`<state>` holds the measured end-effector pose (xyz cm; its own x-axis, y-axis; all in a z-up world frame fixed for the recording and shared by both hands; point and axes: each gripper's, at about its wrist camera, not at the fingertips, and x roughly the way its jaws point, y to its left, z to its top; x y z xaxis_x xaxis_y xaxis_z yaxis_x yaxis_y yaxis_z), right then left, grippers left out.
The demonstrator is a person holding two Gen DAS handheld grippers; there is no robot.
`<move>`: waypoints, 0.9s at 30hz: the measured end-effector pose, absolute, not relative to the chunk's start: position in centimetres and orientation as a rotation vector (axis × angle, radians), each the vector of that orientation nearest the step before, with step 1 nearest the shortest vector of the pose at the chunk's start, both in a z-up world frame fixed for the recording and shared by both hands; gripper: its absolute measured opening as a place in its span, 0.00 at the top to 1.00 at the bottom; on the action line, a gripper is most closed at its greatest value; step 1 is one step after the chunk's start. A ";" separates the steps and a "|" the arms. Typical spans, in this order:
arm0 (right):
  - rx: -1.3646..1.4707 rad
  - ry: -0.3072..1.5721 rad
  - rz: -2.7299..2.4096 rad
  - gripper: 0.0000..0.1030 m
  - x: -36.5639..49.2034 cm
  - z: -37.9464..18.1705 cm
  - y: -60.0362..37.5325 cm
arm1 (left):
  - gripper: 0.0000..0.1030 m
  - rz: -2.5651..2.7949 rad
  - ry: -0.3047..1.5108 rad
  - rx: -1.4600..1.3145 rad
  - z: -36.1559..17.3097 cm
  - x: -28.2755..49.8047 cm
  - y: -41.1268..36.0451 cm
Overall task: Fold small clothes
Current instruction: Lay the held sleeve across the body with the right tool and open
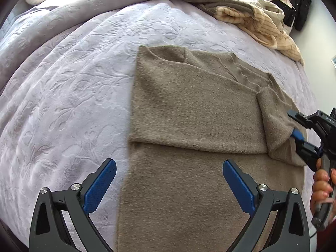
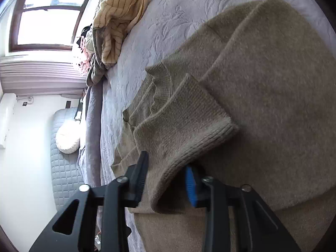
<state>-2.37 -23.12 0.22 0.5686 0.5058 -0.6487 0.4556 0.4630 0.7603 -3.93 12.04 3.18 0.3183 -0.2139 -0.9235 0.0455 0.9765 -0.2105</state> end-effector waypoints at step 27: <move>0.760 1.215 0.256 0.53 -5.1 1.8 -14.9 | 0.01 -0.330 1.248 -0.408 1.7 0.4 11.4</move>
